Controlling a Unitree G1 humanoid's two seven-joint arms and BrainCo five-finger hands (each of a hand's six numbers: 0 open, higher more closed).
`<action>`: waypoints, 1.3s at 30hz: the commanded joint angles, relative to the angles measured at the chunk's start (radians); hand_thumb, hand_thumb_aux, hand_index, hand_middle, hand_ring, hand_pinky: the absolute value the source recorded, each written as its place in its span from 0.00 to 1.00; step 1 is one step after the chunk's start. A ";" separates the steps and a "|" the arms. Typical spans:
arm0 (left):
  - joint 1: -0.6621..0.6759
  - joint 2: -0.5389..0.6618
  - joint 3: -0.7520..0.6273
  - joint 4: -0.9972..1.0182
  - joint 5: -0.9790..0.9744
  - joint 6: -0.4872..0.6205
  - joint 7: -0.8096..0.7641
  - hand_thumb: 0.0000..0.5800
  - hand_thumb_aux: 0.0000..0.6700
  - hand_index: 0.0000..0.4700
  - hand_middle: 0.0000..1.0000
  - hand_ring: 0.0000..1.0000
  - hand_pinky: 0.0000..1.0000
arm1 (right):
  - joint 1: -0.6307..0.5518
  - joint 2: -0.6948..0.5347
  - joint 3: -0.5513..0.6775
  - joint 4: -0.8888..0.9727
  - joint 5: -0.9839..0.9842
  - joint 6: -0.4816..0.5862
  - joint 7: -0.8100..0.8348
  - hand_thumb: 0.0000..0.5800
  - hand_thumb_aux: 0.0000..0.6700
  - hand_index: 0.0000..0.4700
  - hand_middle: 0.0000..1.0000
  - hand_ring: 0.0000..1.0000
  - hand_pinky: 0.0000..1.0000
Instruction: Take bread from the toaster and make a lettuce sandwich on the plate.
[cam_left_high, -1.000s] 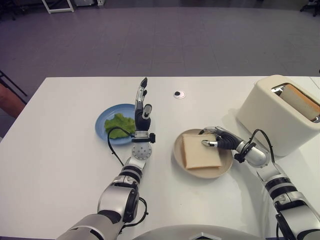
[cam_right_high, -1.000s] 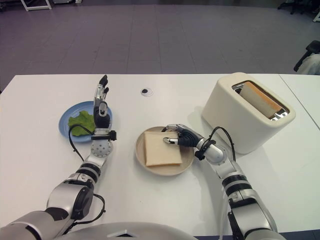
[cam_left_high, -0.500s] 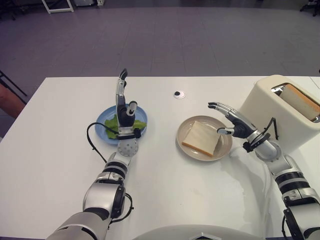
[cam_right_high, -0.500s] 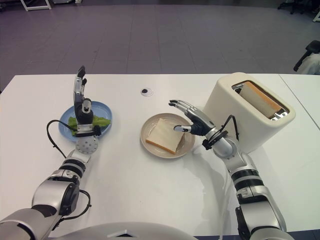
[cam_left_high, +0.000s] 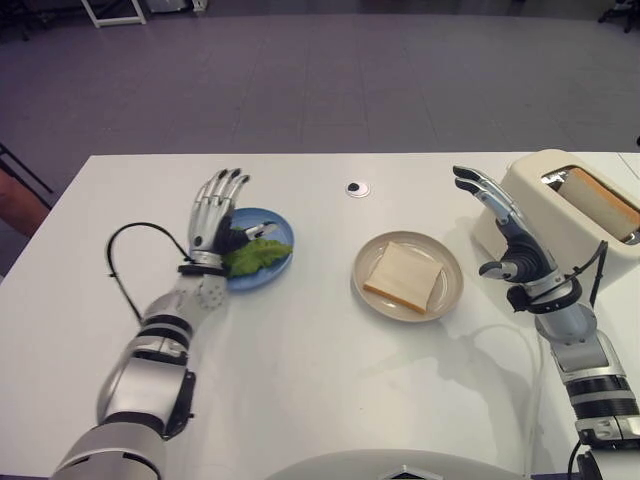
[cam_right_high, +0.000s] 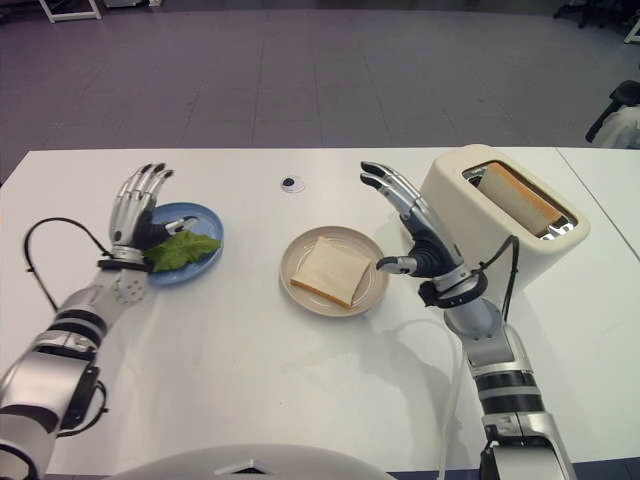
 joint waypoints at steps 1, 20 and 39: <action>0.005 0.047 -0.105 0.053 0.062 0.071 -0.078 0.00 0.00 0.00 0.00 0.00 0.00 | 0.018 -0.002 -0.020 -0.030 0.024 0.023 0.034 0.00 0.00 0.00 0.00 0.00 0.00; 0.059 0.024 -0.134 -0.056 -0.123 -0.055 -0.074 1.00 1.00 1.00 0.00 0.00 0.00 | 0.023 0.012 -0.040 -0.032 0.027 0.040 0.108 0.00 0.00 0.00 0.00 0.00 0.00; -0.151 -0.374 -0.340 0.017 -0.111 -0.328 -0.391 1.00 1.00 1.00 0.00 0.00 0.00 | 0.074 0.017 -0.216 -0.097 0.054 0.076 0.044 0.00 0.00 0.00 0.00 0.00 0.00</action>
